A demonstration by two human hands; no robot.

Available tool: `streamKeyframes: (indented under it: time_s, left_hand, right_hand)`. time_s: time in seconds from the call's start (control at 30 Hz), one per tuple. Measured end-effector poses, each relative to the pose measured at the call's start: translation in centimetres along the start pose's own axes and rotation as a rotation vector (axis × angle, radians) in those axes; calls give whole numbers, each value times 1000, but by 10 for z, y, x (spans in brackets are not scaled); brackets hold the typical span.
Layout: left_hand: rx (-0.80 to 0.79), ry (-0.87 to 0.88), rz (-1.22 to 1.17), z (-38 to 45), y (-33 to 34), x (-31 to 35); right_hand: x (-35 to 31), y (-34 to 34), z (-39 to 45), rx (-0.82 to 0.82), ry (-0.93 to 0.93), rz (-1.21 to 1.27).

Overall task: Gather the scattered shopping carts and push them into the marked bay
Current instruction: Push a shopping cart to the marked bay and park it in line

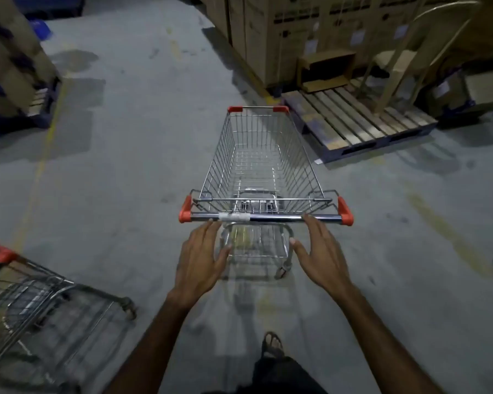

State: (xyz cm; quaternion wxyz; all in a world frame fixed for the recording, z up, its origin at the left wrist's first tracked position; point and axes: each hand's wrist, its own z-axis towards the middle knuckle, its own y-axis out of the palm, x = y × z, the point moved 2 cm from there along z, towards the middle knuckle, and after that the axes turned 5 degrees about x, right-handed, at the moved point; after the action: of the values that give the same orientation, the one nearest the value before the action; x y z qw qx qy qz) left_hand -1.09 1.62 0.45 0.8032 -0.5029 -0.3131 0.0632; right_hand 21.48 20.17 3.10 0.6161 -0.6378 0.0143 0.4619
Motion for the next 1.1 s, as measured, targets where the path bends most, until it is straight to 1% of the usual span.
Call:
streamKeyframes:
  time_s: [0.03,0.1,0.2,0.27,0.33,0.37,0.4,0.47,0.57,0.67,0.8,0.9,0.97,1.1]
  left_hand:
    - [9,23,9,13,3,1]
    - [38,40,27,36,7,4]
    - [10,82,91,67,12,-1]
    - [-52,117,163,82,18,-9]
    - [-174,110,220,96,21,-14]
    - [-246,93,251,102,23,-17]
    - [-301,87,291,107,22,-18]
    - [-376,90,386,112,20,-17]
    - [-471,50,496,122,20,-16]
    - [-558,51,564,133,23,-21]
    - [-601,116,576,146,18,-28]
    - [-633,140,536,159,14,-36]
    - [-627,150,510,168,11,-43]
    - [-665,261,460,185,10,-47]
  right_hand:
    - [8,2,16,20,-48,-34]
    - [20,3,44,-24,-56,-131]
    - [34,8,81,-173,-30,-305]
    - [38,9,97,-358,-26,-399]
    - [35,4,111,-541,10,-492]
    - [36,3,117,-593,15,-507]
    - [37,5,123,-613,14,-497]
    - [35,6,127,-628,-22,-477]
    - [37,9,132,-628,-68,-469]
    - [44,16,135,-617,-49,-505]
    - [42,28,137,-605,-7,-529]
    - [27,31,136,-578,-1,-561]
    - [23,36,134,-562,23,-584]
    - [19,44,119,-520,93,-589]
